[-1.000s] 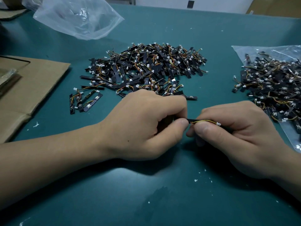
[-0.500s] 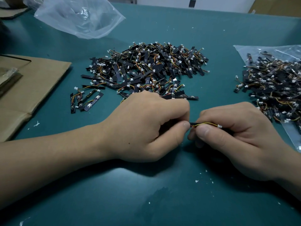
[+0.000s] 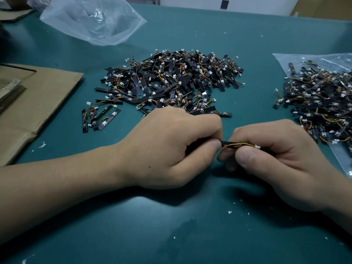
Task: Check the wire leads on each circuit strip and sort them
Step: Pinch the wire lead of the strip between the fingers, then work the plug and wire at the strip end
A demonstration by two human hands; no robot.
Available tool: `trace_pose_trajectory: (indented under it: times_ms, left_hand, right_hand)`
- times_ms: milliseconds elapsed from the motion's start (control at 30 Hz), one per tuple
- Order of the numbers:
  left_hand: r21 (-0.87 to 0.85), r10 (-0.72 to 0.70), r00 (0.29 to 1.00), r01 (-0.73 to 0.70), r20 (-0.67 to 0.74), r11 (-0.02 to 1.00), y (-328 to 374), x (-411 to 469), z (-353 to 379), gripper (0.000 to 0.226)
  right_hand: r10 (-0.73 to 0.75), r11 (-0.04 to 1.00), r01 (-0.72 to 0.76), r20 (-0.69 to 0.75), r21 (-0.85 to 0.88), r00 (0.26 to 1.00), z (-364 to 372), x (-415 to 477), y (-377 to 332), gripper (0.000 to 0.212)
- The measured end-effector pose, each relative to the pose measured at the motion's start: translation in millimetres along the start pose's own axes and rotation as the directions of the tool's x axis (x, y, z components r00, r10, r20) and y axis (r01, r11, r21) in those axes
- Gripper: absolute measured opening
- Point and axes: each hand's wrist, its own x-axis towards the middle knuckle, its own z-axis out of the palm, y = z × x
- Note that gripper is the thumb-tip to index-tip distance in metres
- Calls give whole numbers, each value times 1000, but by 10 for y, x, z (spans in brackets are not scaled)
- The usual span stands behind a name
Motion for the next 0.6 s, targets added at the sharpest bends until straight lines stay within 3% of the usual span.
trace_pose_trajectory:
  times_ms: [133, 267, 600]
  left_hand:
    - [-13, -15, 1000, 15, 4, 1000, 12, 13, -1, 22]
    - [-65, 3, 1000, -5, -25, 998, 65, 29, -37, 34]
    - [-50, -77, 994, 81, 76, 995, 36, 36, -44, 28]
  right_hand:
    - [-7, 1000, 7, -12, -5, 1000, 4, 35, -26, 30]
    - [-20, 999, 19, -25, -38, 999, 7, 42, -61, 26]
    - [-7, 999, 7, -1, -50, 1000, 9, 29, -41, 30]
